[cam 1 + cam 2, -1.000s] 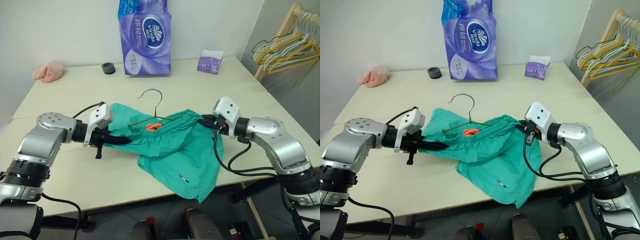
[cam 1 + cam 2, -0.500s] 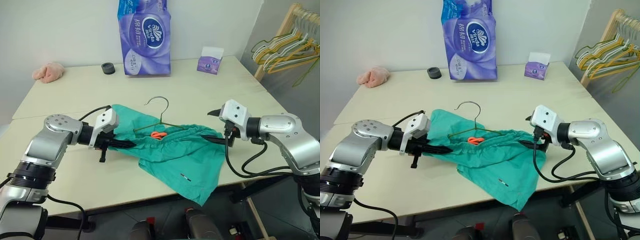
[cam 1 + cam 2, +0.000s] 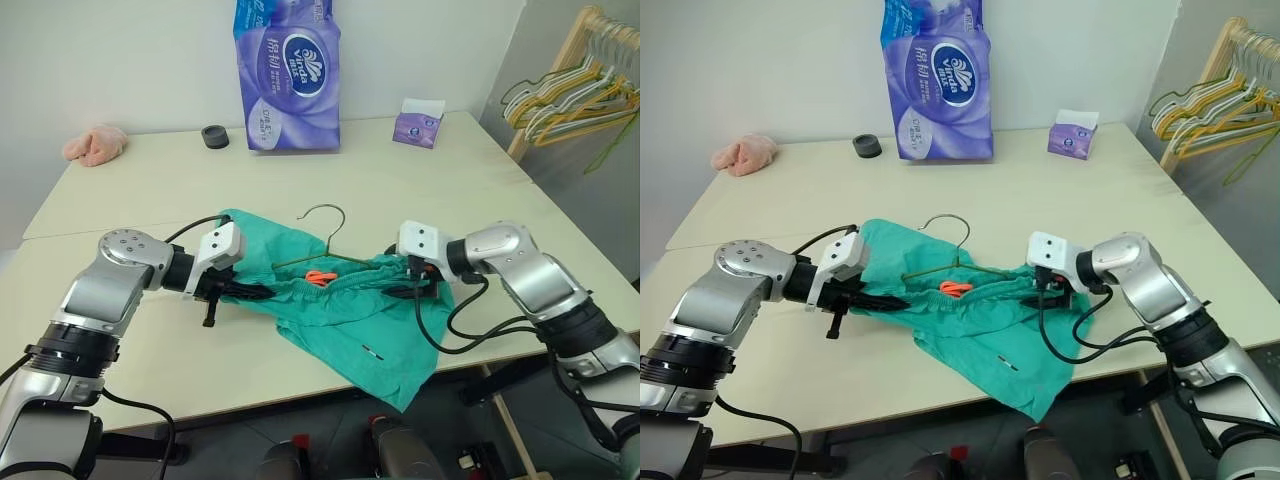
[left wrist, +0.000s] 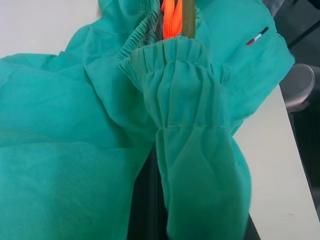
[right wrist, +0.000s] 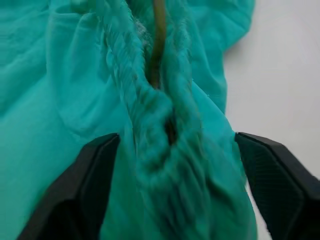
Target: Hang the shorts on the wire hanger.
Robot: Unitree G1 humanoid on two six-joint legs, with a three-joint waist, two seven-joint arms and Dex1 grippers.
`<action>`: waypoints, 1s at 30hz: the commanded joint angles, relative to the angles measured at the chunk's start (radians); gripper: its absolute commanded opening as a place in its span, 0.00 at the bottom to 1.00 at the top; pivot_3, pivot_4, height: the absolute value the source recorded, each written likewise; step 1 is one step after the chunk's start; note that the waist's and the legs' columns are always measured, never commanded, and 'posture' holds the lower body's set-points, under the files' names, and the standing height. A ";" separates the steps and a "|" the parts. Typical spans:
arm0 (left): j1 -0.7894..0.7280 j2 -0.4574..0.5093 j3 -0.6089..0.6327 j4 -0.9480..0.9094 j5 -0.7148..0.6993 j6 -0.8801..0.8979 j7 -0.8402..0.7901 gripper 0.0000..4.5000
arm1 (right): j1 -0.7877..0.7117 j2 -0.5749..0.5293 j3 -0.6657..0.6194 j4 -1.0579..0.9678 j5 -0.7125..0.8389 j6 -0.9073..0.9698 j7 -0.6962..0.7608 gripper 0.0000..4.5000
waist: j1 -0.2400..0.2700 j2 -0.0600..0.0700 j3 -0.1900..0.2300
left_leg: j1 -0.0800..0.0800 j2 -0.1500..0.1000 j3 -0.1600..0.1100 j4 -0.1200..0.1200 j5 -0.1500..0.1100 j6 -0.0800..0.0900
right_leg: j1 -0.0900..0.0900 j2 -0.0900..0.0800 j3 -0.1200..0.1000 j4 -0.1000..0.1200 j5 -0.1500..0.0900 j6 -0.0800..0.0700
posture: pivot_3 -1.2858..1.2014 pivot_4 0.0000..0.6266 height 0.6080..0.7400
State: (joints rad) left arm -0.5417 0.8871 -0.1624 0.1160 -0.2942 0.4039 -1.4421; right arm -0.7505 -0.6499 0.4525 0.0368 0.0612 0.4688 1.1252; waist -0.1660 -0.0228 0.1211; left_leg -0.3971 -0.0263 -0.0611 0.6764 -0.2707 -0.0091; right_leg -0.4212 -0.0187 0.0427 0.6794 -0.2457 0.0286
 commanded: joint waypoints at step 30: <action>-0.116 0.008 0.132 0.242 -0.011 -0.080 0.024 0.92 | 0.013 -0.078 -0.145 -0.132 0.142 0.236 0.114 0.00 | 0.003 0.000 0.000 | -0.001 -0.001 -0.002 0.001 0.000 0.000 | 0.000 -0.001 -0.001 0.000 0.000 0.000 | 0.44 0.11 1.00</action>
State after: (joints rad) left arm -0.6346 0.9000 -0.0513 0.3404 -0.3165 0.3579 -1.4304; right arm -0.7300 -0.7178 0.3523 -0.0462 0.1689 0.6870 1.2239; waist -0.1629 -0.0229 0.1209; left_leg -0.3978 -0.0272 -0.0627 0.6774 -0.2709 -0.0096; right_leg -0.4215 -0.0198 0.0414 0.6795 -0.2457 0.0286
